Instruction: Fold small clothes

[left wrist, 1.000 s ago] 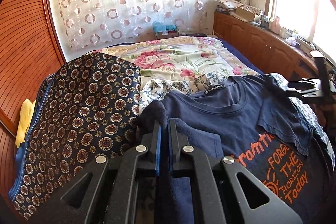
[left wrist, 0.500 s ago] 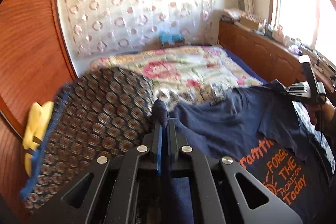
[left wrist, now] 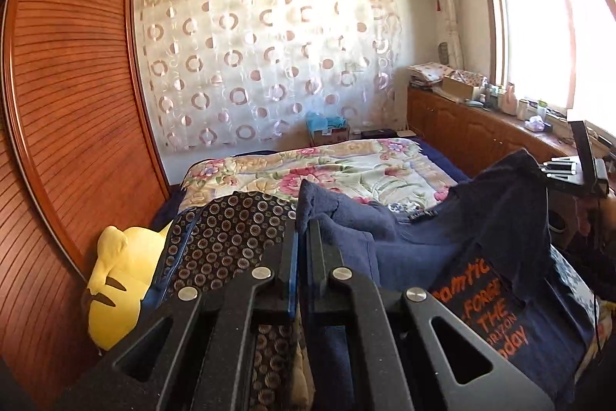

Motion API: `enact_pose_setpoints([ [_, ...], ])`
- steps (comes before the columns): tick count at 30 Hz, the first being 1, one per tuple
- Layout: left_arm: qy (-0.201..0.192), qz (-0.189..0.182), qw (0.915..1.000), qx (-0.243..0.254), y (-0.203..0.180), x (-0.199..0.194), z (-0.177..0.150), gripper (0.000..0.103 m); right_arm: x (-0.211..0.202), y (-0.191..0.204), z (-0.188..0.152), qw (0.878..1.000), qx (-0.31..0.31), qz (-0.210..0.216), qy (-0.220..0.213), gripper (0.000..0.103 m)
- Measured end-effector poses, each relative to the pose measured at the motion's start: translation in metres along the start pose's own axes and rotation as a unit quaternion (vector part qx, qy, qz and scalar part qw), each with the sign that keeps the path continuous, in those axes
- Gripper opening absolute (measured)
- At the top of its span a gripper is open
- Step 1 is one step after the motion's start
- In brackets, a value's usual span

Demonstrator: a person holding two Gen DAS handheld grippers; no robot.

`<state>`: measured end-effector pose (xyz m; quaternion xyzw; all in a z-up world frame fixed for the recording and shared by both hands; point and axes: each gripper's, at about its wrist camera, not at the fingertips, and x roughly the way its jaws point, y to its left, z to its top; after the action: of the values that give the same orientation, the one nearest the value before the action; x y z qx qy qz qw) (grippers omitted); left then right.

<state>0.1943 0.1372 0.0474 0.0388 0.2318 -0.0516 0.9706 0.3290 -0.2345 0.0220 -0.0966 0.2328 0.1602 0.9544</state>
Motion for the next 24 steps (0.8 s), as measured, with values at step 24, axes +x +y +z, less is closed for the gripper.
enact_pose_setpoints([
  [24,0.049,-0.03,0.9933,-0.1,-0.002,-0.134,-0.179,0.004,-0.202,0.024,-0.208,0.996,0.035,0.076,0.041,0.004],
])
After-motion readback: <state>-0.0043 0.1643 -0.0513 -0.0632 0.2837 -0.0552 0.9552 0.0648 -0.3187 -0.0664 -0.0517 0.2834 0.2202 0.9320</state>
